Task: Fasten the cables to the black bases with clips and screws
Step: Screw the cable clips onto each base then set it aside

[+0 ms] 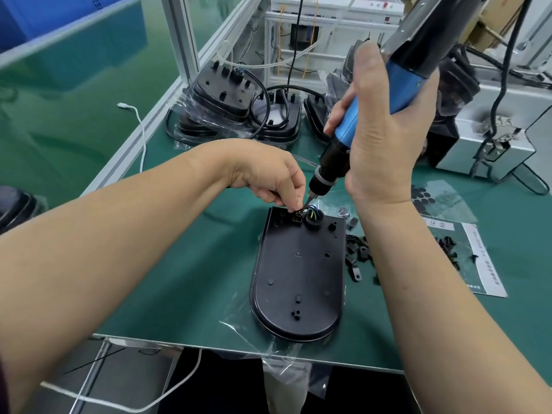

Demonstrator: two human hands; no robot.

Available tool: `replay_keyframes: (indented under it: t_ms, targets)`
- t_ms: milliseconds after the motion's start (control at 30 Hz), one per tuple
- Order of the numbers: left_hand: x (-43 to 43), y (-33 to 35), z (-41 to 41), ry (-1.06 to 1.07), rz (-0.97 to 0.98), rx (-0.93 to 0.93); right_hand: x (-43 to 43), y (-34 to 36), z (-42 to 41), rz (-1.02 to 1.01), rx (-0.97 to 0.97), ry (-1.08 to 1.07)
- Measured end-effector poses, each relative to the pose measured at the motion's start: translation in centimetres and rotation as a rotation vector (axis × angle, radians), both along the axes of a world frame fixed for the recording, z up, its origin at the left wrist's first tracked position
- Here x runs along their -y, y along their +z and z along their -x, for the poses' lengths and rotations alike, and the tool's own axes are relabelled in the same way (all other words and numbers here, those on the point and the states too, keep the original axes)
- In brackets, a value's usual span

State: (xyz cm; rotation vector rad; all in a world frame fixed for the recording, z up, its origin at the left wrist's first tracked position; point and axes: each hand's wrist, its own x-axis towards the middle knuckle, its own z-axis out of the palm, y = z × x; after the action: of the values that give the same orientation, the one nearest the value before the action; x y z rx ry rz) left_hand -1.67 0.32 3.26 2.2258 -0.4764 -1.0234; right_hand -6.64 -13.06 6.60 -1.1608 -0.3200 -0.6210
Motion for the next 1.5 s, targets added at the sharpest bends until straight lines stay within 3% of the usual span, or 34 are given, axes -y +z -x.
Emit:
replay_keyframes:
  t_ms: [933, 1500]
  targets:
    - [0.46, 0.12, -0.34, -0.027, -0.033, -0.024, -0.41, 0.06, 0.65, -0.004, 0.051, 0.041]
    - [0.04, -0.46, -0.45, 0.035, -0.003, -0.037, -0.57, 0.43, 0.42, 0.108, 0.009, 0.121]
